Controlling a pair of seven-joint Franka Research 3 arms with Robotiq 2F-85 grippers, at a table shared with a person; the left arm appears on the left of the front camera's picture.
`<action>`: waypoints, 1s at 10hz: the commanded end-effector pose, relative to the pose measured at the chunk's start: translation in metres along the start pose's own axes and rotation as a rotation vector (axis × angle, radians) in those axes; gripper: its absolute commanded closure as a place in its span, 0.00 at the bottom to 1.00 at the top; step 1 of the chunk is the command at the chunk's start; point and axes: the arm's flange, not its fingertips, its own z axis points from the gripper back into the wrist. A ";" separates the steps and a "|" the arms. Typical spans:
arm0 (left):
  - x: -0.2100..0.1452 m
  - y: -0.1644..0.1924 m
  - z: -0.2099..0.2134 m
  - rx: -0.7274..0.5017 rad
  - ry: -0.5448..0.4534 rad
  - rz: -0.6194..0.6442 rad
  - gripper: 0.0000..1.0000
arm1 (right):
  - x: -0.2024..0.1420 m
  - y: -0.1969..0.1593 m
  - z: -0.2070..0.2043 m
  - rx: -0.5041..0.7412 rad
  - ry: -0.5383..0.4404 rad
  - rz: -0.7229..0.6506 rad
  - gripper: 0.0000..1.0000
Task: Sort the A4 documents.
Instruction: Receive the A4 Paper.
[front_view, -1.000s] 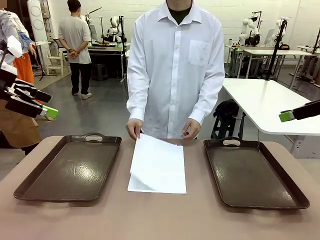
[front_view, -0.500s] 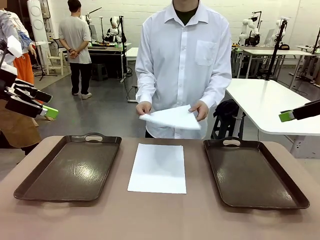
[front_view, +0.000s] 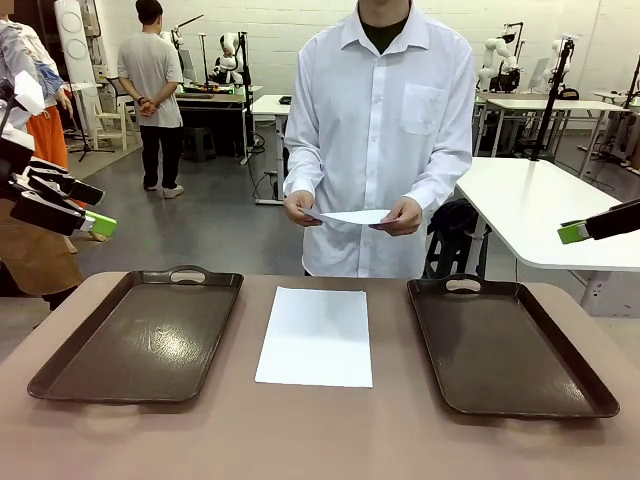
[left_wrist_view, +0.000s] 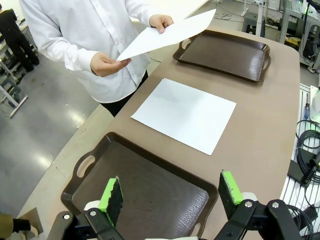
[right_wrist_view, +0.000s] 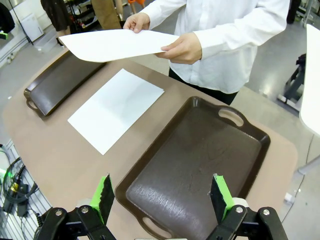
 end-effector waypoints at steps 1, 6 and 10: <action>-0.001 0.002 -0.002 -0.003 -0.005 -0.006 0.00 | -0.001 -0.001 -0.001 0.009 -0.002 -0.003 0.00; -0.001 0.002 -0.002 -0.003 -0.005 -0.006 0.00 | -0.001 -0.001 -0.001 0.009 -0.002 -0.003 0.00; -0.001 0.002 -0.002 -0.003 -0.005 -0.006 0.00 | -0.001 -0.001 -0.001 0.009 -0.002 -0.003 0.00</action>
